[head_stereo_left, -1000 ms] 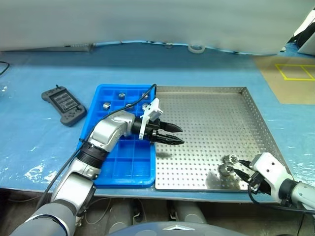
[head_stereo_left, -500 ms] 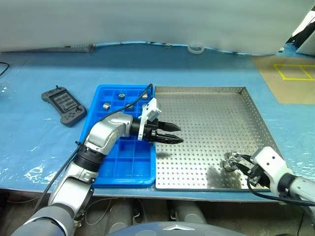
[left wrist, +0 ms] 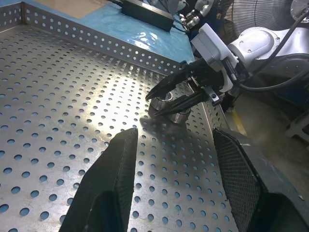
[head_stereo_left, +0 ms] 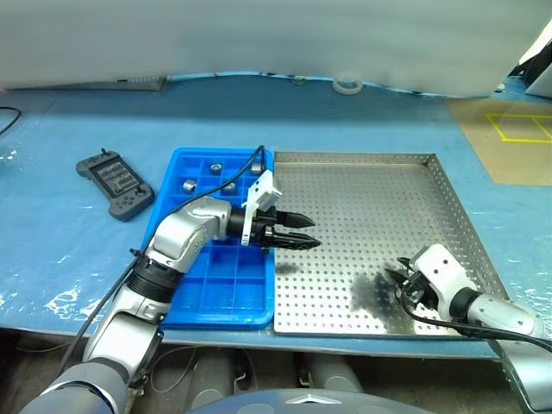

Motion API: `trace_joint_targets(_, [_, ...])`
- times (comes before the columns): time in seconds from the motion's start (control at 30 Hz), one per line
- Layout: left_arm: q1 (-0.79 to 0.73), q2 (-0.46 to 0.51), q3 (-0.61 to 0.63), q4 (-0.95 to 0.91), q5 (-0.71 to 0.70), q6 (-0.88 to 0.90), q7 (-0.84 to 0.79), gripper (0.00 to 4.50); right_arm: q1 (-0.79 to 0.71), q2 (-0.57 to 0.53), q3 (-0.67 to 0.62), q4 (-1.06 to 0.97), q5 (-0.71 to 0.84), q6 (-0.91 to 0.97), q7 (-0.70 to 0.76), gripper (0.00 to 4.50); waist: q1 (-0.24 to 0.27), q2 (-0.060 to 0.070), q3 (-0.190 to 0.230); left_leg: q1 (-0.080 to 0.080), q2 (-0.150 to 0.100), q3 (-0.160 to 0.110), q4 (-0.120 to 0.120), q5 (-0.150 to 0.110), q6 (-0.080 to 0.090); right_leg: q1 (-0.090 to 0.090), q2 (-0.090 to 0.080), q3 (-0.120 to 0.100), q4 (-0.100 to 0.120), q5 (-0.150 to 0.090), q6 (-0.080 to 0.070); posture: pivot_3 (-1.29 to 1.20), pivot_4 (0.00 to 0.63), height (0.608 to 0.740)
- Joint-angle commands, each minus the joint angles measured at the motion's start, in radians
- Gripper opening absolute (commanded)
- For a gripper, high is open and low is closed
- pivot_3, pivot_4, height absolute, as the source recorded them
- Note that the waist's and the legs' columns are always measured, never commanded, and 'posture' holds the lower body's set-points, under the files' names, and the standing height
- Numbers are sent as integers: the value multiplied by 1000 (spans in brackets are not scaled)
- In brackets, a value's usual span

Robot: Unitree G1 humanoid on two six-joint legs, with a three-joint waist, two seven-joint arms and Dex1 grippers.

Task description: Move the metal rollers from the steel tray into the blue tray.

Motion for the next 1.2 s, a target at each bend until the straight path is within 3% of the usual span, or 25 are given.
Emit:
trace_joint_targets(0.03, [-1, -10, 13, -5, -10, -19, 1, 2572, 26, -3, -138, -11, 78, -30, 46, 1599, 0, 1, 0, 0, 0, 0, 0, 0, 0, 0, 0, 0, 0, 0, 0, -454, 150, 740])
trace_joint_targets(0.17, [-12, -17, 20, 21, -15, -16, -3, 2572, 156, -52, -286, 85, 85, -161, 158, 1599, 8, 1, 0, 0, 0, 0, 0, 0, 0, 1, 0, 0, 0, 0, 0, -459, 150, 740])
trace_joint_targets(0.33, [-12, -25, 20, 5, -22, -2, 8, 2572, 235, -69, -352, 184, 54, -244, 184, 1599, -2, 1, 0, -1, 0, 0, 1, -1, 1, 0, 0, 0, -1, 0, 0, -473, 150, 740])
trace_joint_targets(0.53, [4, -26, 16, -2, -14, -16, 9, 2572, 263, -51, -308, 267, 8, -348, 182, 1599, -5, 2, 0, 0, 0, 0, 1, -1, 1, 0, 0, 0, -1, 0, 0, -473, 150, 740])
trace_joint_targets(0.97, [4, -11, 36, -121, -64, 91, 83, 2572, 153, -43, -147, 223, -26, -331, 166, 1599, -35, -2, 0, 0, 0, 0, 2, -1, 1, 1, 0, 0, -1, 0, 0, -448, 150, 740])
trace_joint_targets(1.2, [1, -39, 18, -19, -29, 23, 79, 2572, 189, -75, -162, 175, -5, -294, 218, 1599, -34, -4, 0, 1, 0, 0, 3, -1, 1, 1, 0, 0, -1, 0, 0, -440, 150, 740])
